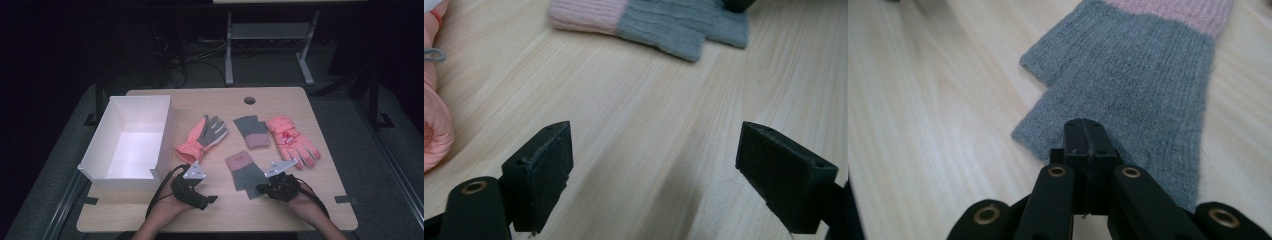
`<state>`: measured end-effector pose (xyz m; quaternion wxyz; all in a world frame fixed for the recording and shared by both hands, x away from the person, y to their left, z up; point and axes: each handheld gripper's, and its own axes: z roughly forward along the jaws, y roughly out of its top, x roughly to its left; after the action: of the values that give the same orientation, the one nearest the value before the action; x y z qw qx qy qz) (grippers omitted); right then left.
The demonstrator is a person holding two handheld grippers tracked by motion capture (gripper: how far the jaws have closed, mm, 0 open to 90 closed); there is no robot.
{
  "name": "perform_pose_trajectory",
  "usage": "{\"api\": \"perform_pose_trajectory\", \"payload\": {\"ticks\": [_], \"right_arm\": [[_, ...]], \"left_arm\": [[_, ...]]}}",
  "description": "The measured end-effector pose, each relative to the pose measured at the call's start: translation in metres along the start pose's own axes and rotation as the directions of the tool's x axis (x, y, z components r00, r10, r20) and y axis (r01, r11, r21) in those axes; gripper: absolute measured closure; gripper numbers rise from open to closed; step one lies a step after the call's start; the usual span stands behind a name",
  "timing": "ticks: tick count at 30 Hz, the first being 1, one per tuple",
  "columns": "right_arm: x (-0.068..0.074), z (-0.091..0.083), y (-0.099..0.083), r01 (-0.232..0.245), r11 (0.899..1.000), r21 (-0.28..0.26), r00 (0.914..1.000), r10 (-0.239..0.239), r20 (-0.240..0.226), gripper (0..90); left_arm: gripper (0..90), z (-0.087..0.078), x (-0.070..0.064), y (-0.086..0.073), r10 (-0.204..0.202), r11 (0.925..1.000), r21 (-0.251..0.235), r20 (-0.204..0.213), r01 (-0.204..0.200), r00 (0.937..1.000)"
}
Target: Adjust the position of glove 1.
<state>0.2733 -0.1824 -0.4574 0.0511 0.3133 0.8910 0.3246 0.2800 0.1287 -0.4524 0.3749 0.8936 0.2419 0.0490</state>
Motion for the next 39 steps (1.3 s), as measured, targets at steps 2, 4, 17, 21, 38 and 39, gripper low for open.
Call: {"api": "perform_pose_trajectory", "payload": {"ticks": [2, 4, 17, 21, 38, 39], "right_arm": [[0.003, -0.004, -0.004, 0.004, 1.000, 0.005, 1.0000, -0.004, 0.004, 89.9], [0.006, -0.007, -0.010, 0.004, 1.000, 0.005, 1.0000, -0.004, 0.005, 89.9], [-0.010, -0.034, -0.019, -0.060, 0.997, -0.054, 0.9971, 0.062, 0.045, 89.9], [-0.013, -0.035, -0.020, -0.064, 0.996, -0.055, 0.9963, 0.067, 0.054, 89.9], [-0.017, -0.031, -0.023, -0.081, 0.996, -0.032, 0.9946, 0.083, 0.062, 89.9], [-0.017, -0.030, -0.023, -0.078, 0.997, -0.029, 0.9949, 0.080, 0.062, 89.9]], "left_arm": [[15.5, 0.001, 0.000, 0.000, -0.016, 0.9999, 0.002, 0.009, 0.016, 0.9998], [15.5, 0.002, 0.000, 0.002, -0.005, 0.9999, 0.011, 0.007, 0.005, 1.0000], [66.0, 0.012, 0.007, 0.038, 0.030, 0.9995, 0.006, 0.056, -0.030, 0.9980], [85.1, 0.023, 0.012, 0.055, 0.062, 0.9979, 0.013, 0.046, -0.063, 0.9970], [89.5, 0.079, 0.033, 0.092, 0.068, 0.9974, 0.021, 0.053, -0.069, 0.9963], [89.5, 0.082, 0.032, 0.091, 0.059, 0.9978, 0.027, 0.051, -0.060, 0.9969]]}}
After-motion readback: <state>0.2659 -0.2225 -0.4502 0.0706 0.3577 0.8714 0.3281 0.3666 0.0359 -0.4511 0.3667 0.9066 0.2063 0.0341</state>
